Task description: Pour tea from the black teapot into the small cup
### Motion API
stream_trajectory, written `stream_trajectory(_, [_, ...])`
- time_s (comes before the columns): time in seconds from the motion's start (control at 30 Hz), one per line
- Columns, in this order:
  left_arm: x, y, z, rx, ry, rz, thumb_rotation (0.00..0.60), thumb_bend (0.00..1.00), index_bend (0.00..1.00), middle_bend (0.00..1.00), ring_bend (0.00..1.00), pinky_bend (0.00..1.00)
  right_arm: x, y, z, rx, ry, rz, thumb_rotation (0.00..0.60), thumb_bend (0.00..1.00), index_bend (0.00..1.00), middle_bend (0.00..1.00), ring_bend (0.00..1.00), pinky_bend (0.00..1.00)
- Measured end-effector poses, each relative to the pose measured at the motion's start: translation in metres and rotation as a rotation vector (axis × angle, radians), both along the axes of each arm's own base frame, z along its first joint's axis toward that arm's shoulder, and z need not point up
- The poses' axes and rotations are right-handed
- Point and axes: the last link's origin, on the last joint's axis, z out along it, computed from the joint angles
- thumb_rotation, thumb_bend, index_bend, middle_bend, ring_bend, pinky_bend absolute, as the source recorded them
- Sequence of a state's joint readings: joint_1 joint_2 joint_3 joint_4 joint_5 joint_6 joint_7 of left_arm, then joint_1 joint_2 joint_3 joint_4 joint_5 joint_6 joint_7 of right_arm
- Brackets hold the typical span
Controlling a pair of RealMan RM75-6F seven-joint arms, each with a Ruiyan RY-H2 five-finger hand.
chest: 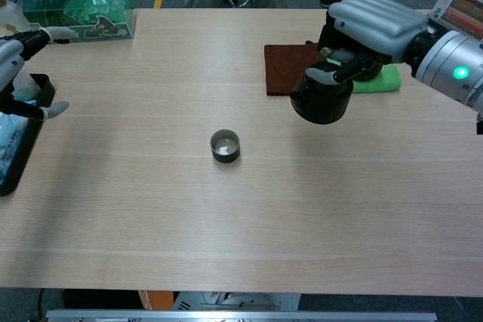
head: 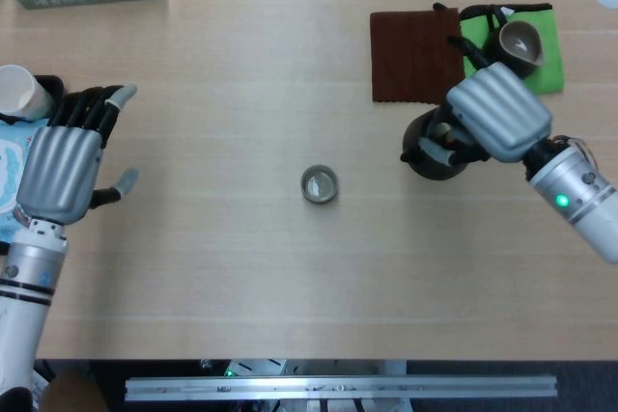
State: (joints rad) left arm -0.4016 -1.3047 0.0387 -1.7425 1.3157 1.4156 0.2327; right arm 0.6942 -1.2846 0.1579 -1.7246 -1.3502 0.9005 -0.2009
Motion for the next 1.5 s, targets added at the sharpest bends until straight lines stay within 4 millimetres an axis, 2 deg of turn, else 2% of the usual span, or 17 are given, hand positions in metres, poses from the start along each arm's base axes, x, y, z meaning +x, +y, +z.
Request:
stream_trajectory(0.2, [-0.005,-0.019,0.009,0.019,-0.008,-0.032,0.6,0.25,0.11,0.16,0.13,0.16,0.014,-0.003,-0.021,0.022,0.027,0.01,0.45,0.33,1.0,0.96,0.91,0.06])
stream_trajectory(0.5, [-0.003,-0.036,0.01,0.009,-0.01,-0.061,0.6,0.25,0.11,0.16,0.13,0.16,0.029,-0.007,-0.042,0.041,0.05,0.021,0.456,0.33,1.0,0.96,0.91,0.06])
stream_trajectory(0.83, [-0.003,-0.04,0.01,0.006,-0.01,-0.064,0.6,0.25,0.11,0.16,0.13,0.16,0.05,-0.015,-0.062,0.058,0.094,0.06,0.459,0.33,1.0,0.96,0.91,0.06])
stream_trajectory(1.5, [-0.007,-0.044,0.01,0.024,-0.039,-0.05,0.6,0.25,0.11,0.16,0.13,0.16,0.087,-0.023,-0.091,0.047,0.29,0.192,0.461,0.33,1.0,0.96,0.91,0.06])
